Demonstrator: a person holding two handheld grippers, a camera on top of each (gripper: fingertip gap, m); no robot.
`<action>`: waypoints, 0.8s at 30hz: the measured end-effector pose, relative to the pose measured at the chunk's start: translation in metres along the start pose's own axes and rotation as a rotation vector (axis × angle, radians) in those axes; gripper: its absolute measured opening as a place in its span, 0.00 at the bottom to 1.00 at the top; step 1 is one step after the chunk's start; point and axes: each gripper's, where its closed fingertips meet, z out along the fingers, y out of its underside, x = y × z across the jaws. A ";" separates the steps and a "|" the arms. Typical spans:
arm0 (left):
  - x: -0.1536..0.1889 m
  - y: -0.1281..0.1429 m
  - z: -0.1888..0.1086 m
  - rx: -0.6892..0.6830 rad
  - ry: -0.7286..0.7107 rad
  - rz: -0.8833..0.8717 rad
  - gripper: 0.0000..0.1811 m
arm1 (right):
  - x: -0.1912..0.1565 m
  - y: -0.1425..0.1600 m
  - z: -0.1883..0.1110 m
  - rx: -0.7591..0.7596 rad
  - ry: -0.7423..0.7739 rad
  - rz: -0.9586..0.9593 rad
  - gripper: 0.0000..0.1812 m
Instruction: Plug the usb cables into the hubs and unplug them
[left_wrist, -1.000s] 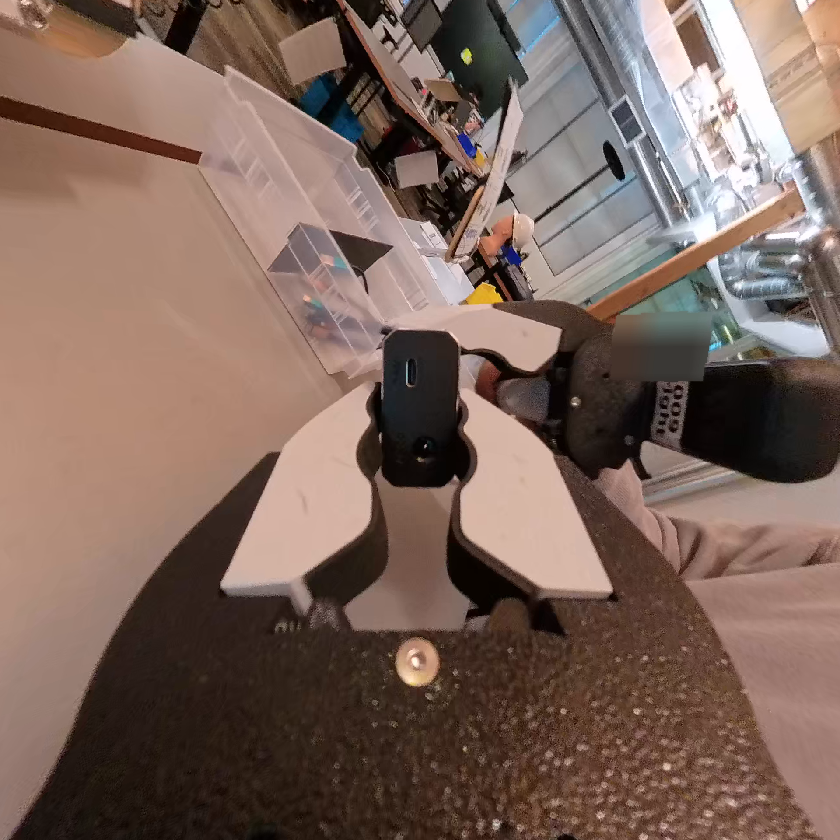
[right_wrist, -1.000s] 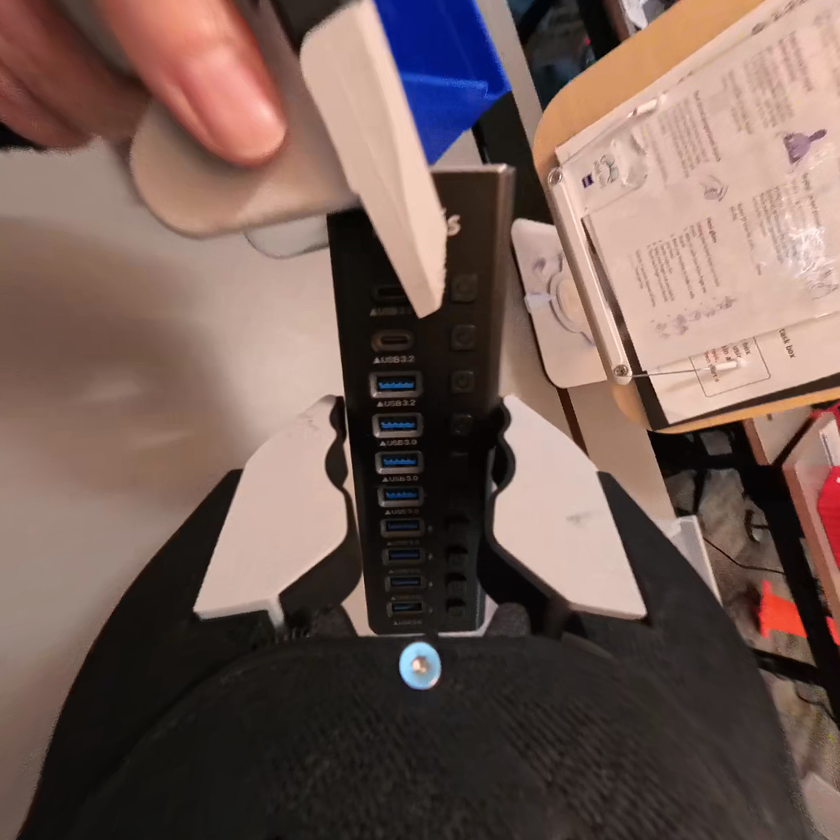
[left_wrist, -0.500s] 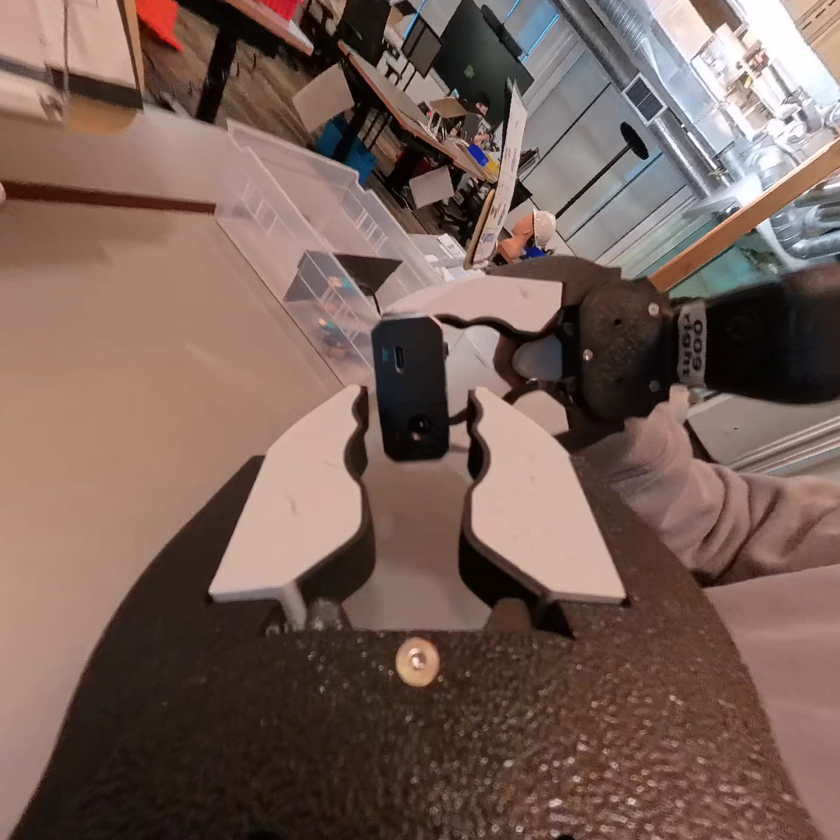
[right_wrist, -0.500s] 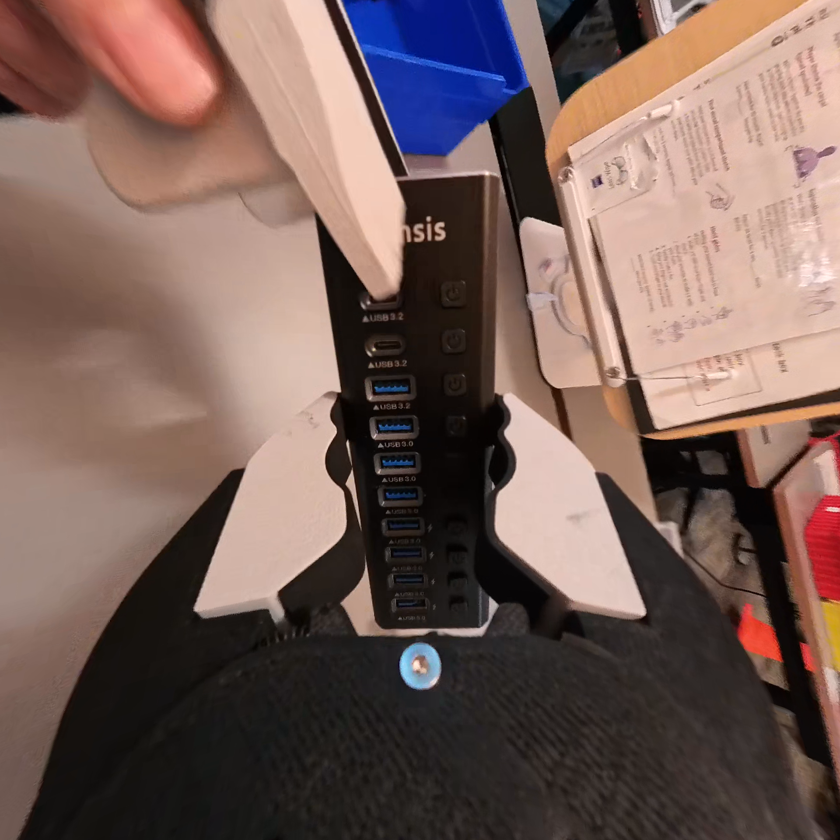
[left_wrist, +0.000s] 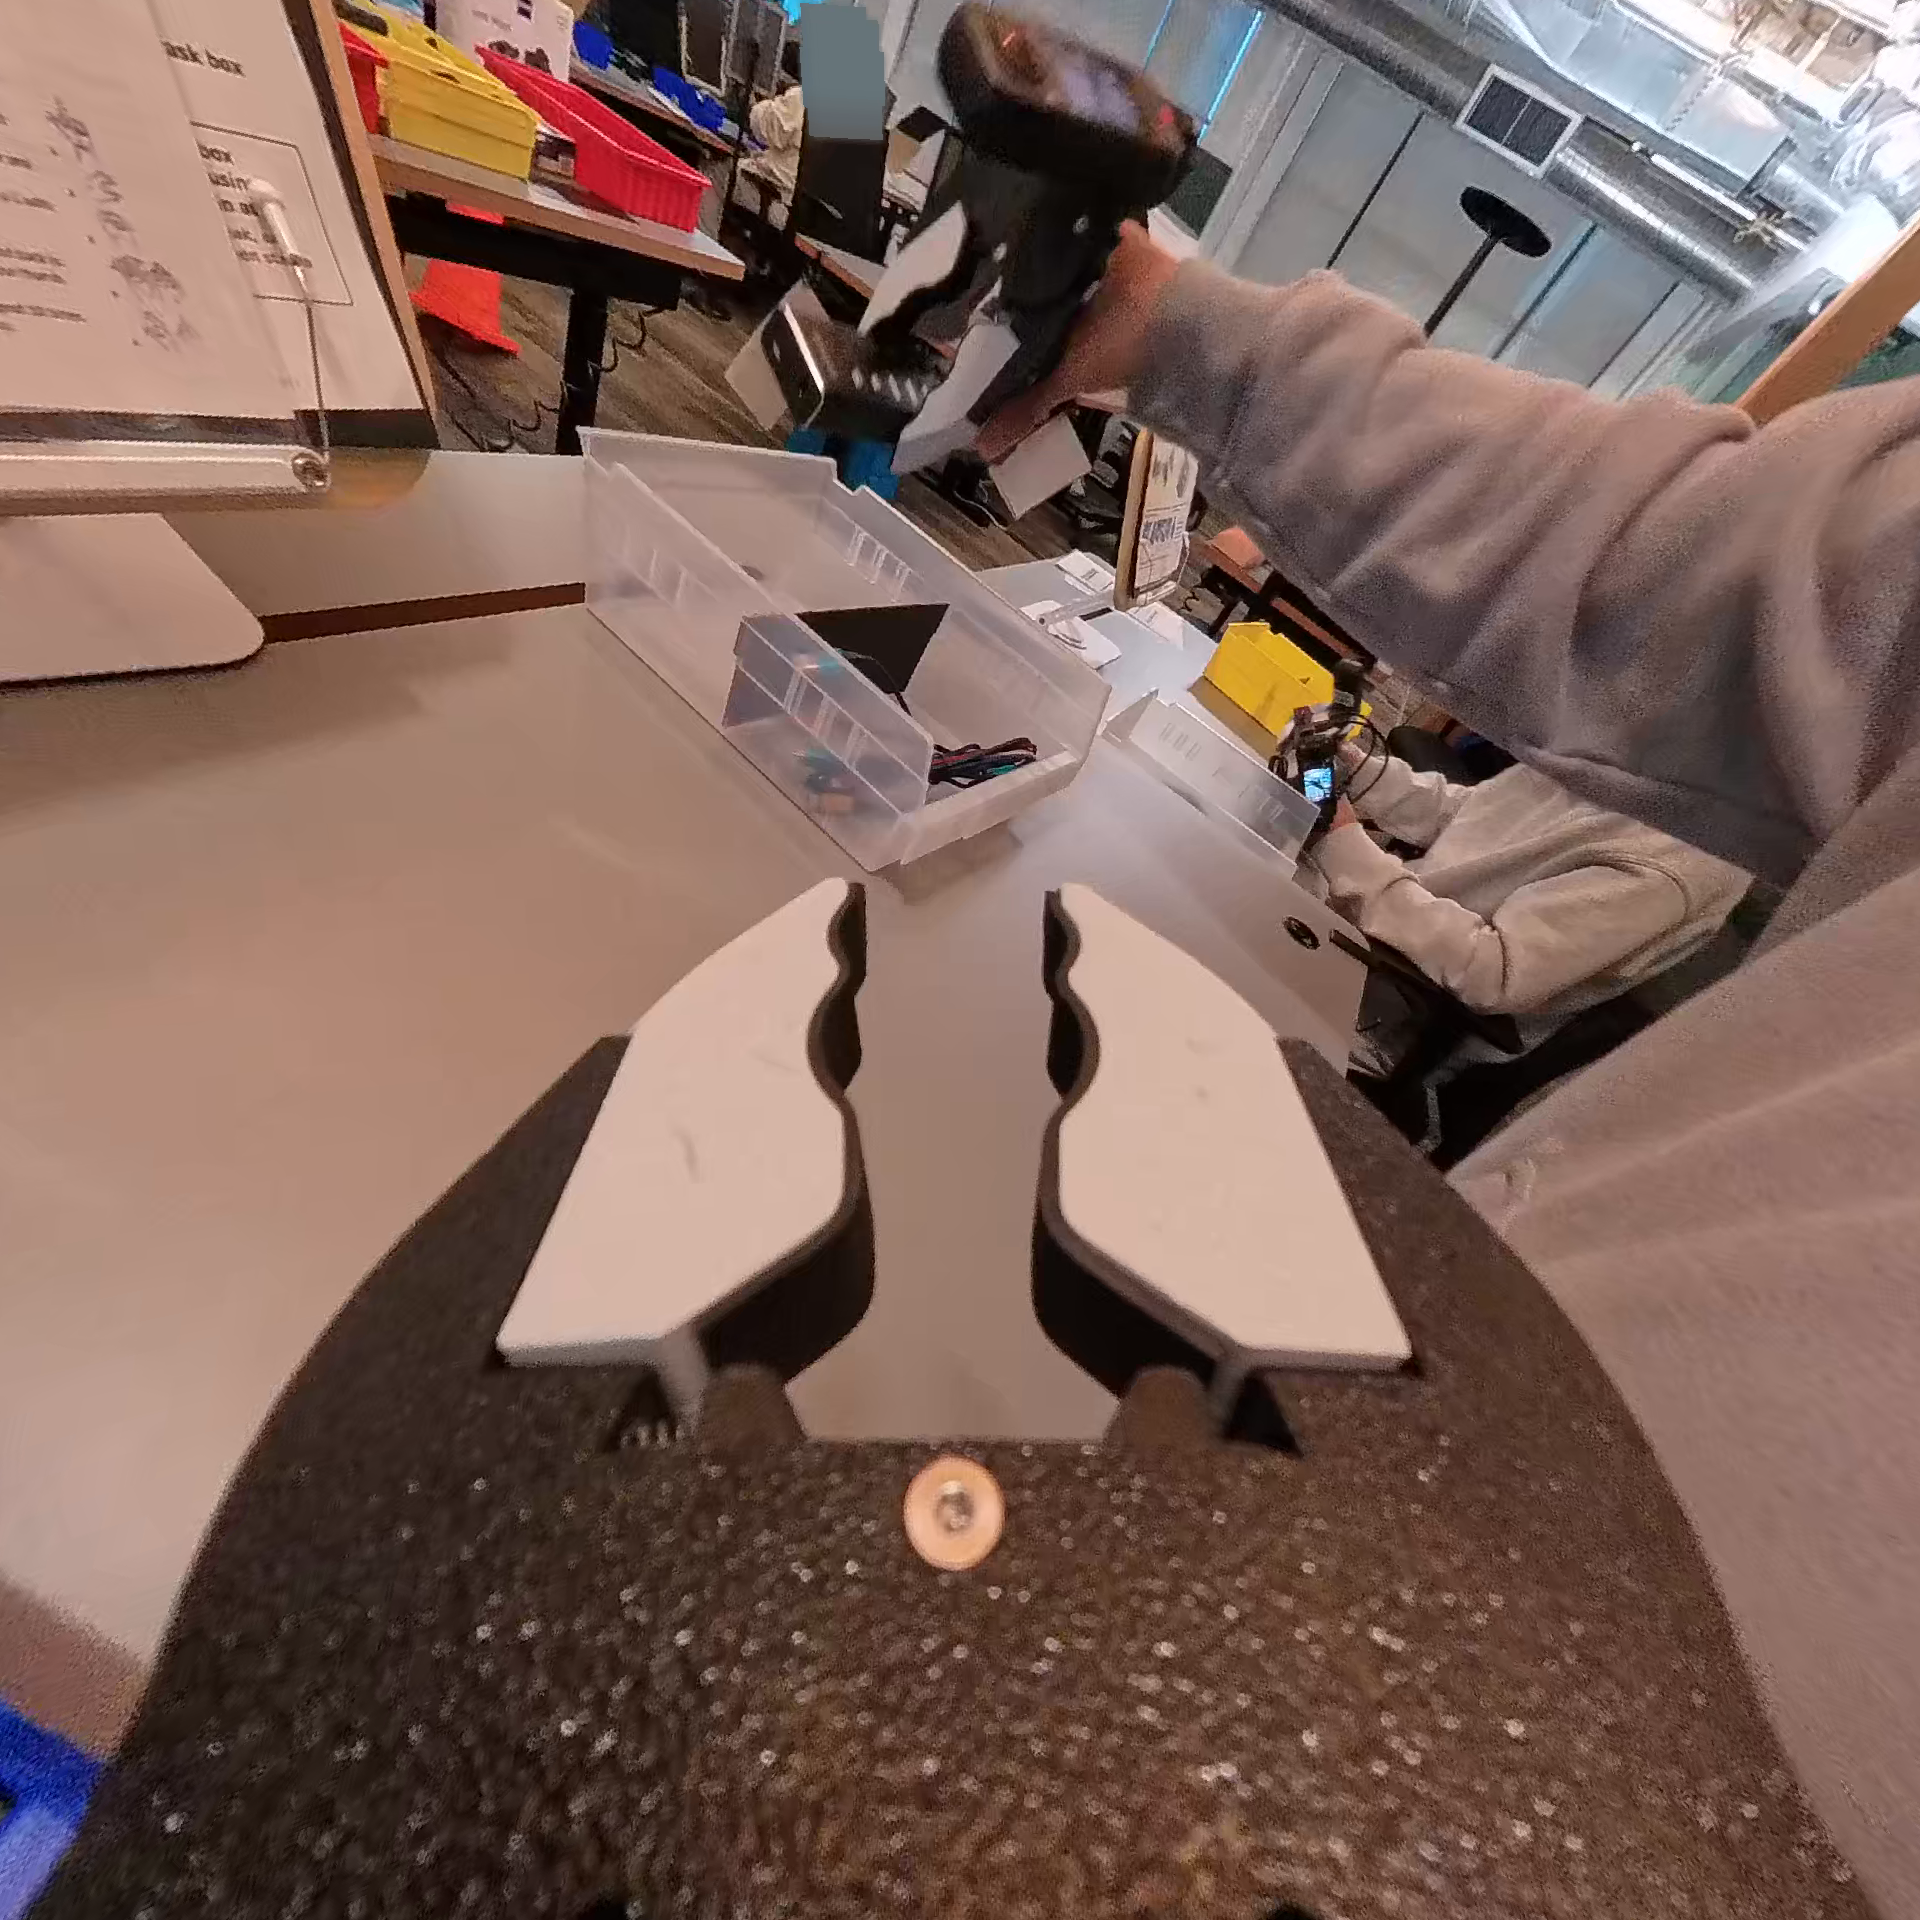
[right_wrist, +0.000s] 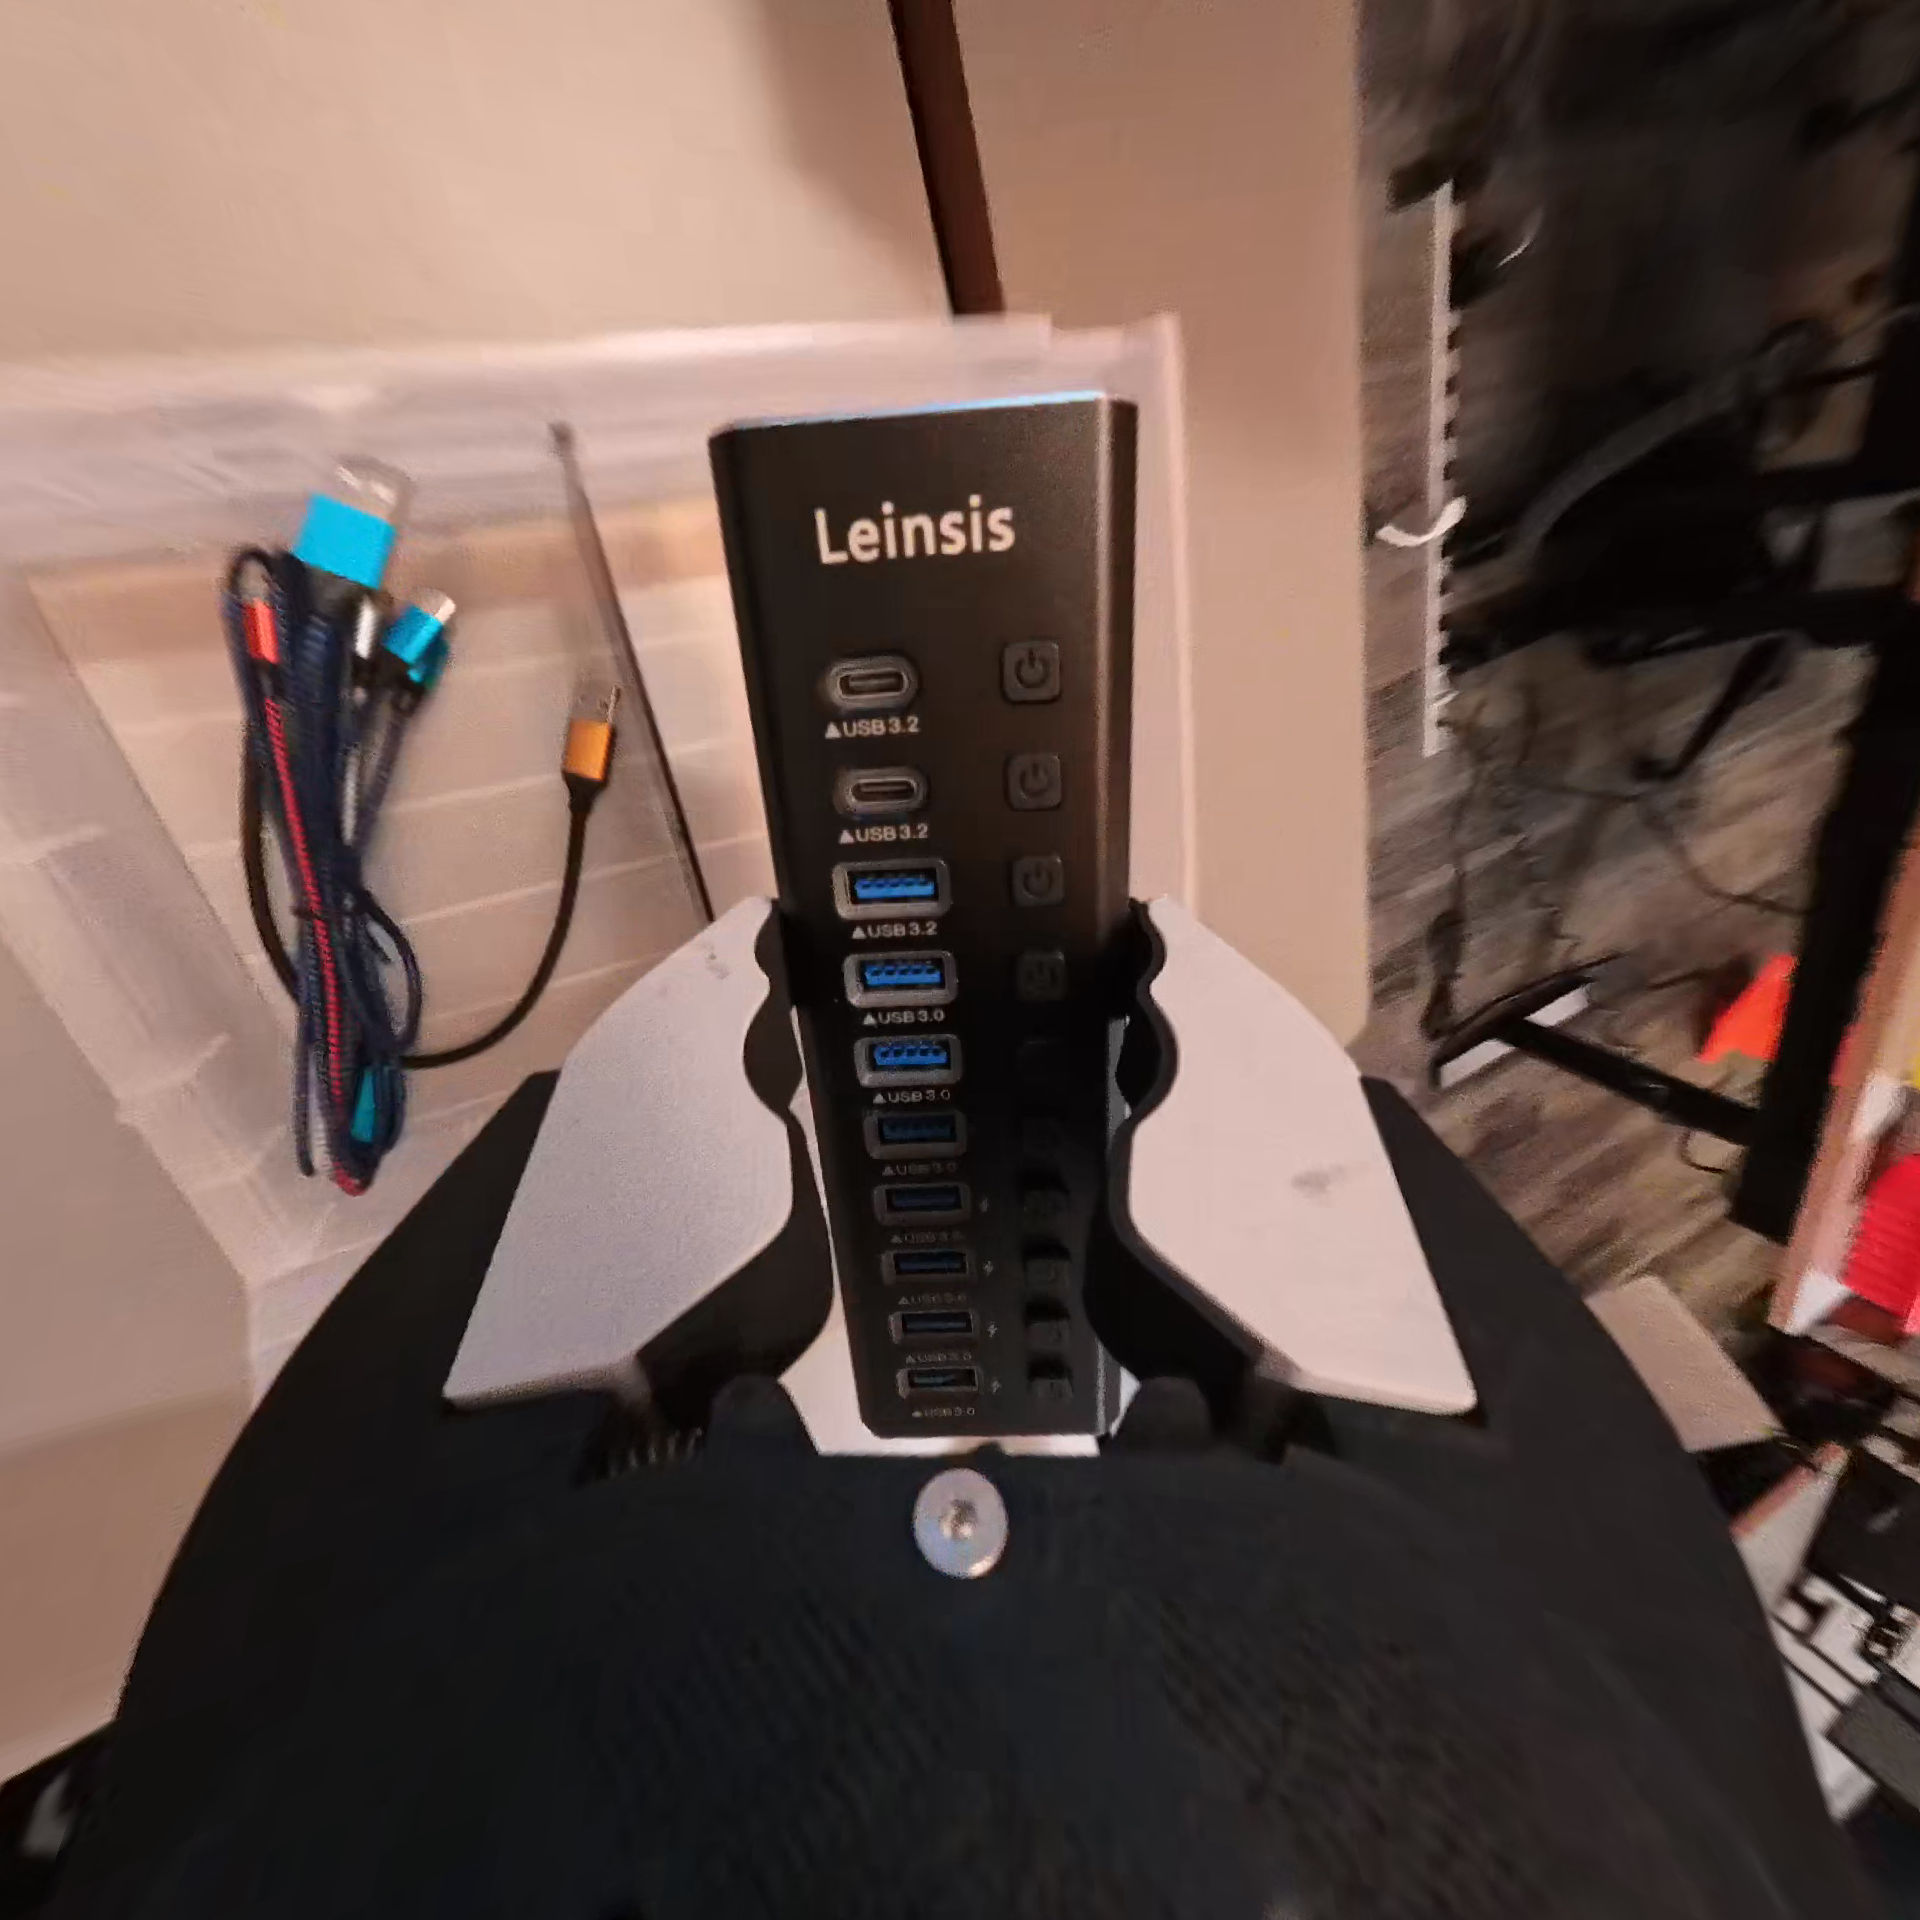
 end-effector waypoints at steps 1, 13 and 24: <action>0.000 0.001 -0.003 0.002 -0.006 0.001 0.17 | 0.000 0.007 0.015 -0.021 -0.045 0.013 0.34; -0.027 0.016 -0.044 -0.022 -0.168 -0.041 0.17 | -0.025 0.033 0.133 -0.154 -0.325 0.031 0.34; -0.051 0.016 -0.080 0.029 -0.272 -0.083 0.17 | -0.042 0.040 0.158 -0.261 -0.348 -0.039 0.36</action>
